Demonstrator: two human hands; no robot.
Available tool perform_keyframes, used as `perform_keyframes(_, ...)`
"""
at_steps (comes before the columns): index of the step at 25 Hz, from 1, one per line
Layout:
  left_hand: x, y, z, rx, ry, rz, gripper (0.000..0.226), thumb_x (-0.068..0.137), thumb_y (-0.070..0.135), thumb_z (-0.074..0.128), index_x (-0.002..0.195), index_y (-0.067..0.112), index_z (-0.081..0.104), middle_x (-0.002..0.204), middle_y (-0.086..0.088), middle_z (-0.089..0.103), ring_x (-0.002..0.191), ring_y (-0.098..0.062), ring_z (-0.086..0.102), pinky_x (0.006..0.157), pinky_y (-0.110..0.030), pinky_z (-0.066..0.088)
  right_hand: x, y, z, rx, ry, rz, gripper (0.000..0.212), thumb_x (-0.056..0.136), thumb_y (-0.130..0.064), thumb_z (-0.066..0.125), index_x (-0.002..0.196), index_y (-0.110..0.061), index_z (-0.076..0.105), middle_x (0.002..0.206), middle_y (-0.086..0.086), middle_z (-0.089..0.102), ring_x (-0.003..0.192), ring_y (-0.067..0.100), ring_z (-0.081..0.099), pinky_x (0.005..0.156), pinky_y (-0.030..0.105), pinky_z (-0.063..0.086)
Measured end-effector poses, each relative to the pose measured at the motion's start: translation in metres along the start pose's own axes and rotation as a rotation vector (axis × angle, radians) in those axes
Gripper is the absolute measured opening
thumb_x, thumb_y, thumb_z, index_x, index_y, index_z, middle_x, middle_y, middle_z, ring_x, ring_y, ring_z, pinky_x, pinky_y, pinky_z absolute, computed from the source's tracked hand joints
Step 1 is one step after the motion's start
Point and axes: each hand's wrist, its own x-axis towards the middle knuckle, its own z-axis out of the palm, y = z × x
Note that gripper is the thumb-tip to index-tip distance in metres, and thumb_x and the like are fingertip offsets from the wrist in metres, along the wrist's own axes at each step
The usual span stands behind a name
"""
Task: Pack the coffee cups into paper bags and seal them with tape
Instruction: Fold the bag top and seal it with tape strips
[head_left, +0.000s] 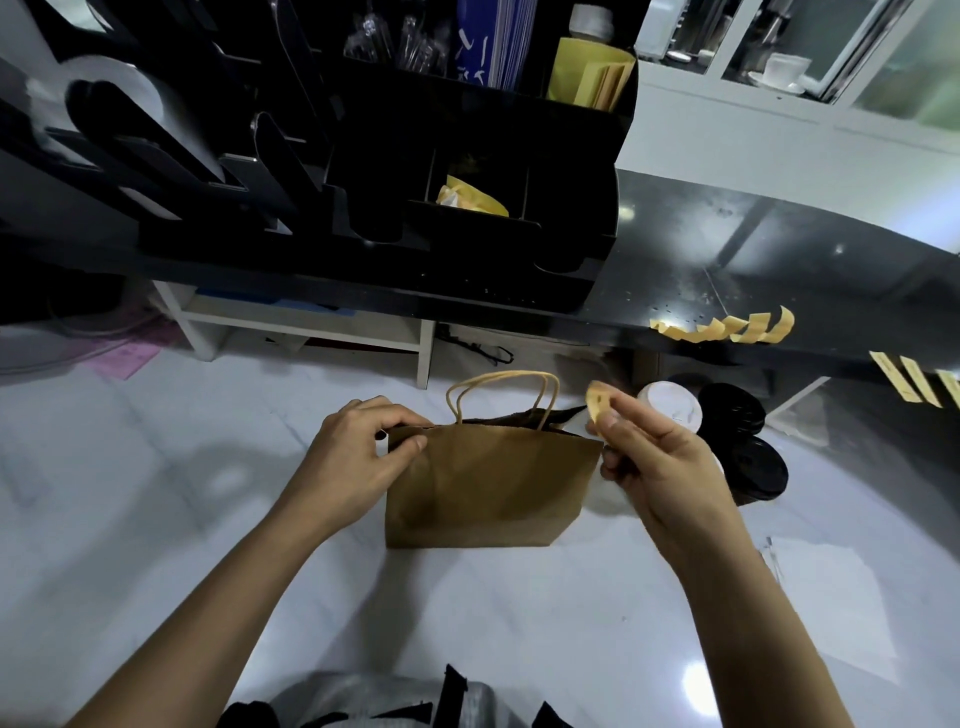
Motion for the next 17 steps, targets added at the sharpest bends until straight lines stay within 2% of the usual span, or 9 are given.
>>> perform_keyframes(2,0.000,0.002,0.000,-0.002,0.007,0.001,0.016,0.089,0.019,0.073,0.098,0.032,0.076,0.092,0.023,0.066,0.096,0.002,0.057,0.081,-0.017,0.045,-0.016,0.009,0.010,-0.044,-0.006,-0.046,0.025,0.091,-0.003,0.067,0.113,-0.013,0.071,0.071,0.003,0.068,0.058,0.010,0.050,0.056,0.022,0.045)
perform_keyframes(5,0.000,0.002,0.001,-0.008,0.017,0.001,0.015,0.088,0.019,0.074,0.096,0.031,0.076,0.092,0.024,0.065,0.095,0.004,0.057,0.078,-0.013,0.044,-0.035,0.028,0.035,-0.053,-0.047,-0.027,0.018,0.089,0.006,0.067,0.098,-0.006,0.056,0.064,0.006,0.063,0.050,0.013,0.049,0.050,0.023,0.042)
perform_keyframes(9,-0.001,0.004,0.000,-0.006,0.024,-0.012,0.017,0.086,0.017,0.076,0.093,0.031,0.073,0.095,0.022,0.064,0.093,-0.001,0.059,0.076,-0.015,0.046,-0.038,0.044,0.065,-0.080,-0.099,0.025,0.029,0.087,0.000,0.074,0.080,-0.010,0.048,0.058,0.004,0.061,0.048,0.013,0.053,0.048,0.020,0.043)
perform_keyframes(13,-0.001,0.004,-0.002,-0.037,0.026,0.000,0.017,0.082,0.019,0.080,0.091,0.031,0.072,0.094,0.020,0.065,0.092,-0.003,0.061,0.077,-0.024,0.053,-0.031,0.045,0.091,-0.071,-0.087,0.037,0.031,0.085,-0.005,0.078,0.075,-0.009,0.050,0.059,0.006,0.059,0.047,0.010,0.055,0.047,0.019,0.045)
perform_keyframes(17,-0.003,0.007,0.000,-0.089,0.063,-0.029,0.022,0.081,0.023,0.081,0.091,0.032,0.064,0.090,0.020,0.064,0.090,0.003,0.060,0.071,-0.016,0.051,-0.018,0.051,0.111,0.007,-0.033,0.107,0.032,0.085,-0.008,0.079,0.071,-0.011,0.050,0.059,0.005,0.059,0.048,0.012,0.054,0.049,0.022,0.045)
